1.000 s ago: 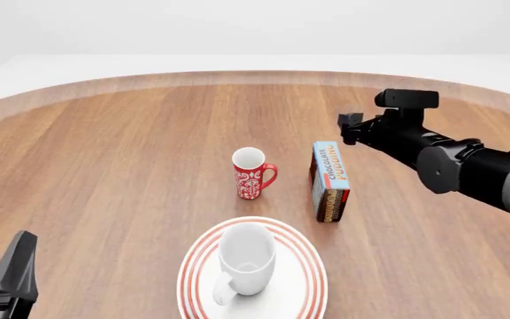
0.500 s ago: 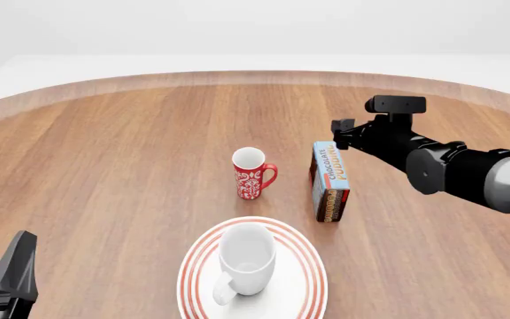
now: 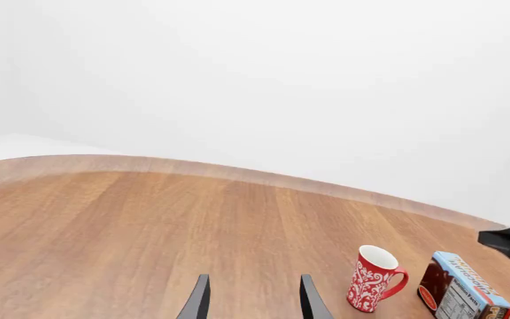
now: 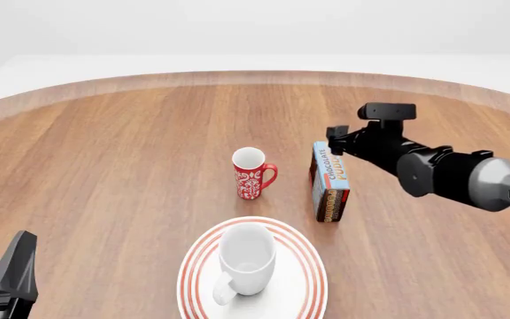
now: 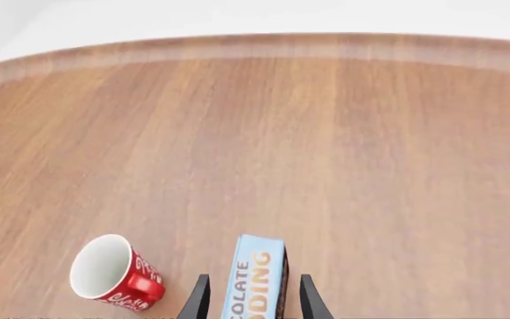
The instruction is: Pick up the white mug and put it on the plate, and put the chocolate pudding to the right of the plate.
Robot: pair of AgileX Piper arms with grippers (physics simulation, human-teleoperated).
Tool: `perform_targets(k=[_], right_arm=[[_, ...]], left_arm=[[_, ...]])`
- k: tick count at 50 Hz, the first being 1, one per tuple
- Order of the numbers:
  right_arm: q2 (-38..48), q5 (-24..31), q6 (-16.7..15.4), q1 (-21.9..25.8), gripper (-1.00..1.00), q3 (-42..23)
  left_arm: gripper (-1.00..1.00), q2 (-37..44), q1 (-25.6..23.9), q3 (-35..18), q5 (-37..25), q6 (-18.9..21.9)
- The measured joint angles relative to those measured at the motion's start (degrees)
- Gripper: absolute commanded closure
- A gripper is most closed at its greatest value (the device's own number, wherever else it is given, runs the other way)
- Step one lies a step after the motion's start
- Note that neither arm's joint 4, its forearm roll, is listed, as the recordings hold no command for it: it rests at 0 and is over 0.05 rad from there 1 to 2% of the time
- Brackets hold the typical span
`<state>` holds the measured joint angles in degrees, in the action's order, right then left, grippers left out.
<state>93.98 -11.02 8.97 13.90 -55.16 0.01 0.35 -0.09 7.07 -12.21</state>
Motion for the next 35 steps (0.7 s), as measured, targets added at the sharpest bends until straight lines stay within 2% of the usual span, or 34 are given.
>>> perform_targets(k=[35], right_arm=[[3.41,-0.70,0.48,0.87,-1.00,0.08]], left_arm=[[-1.00,0.00,-0.09,-0.02,-0.08,-0.17]])
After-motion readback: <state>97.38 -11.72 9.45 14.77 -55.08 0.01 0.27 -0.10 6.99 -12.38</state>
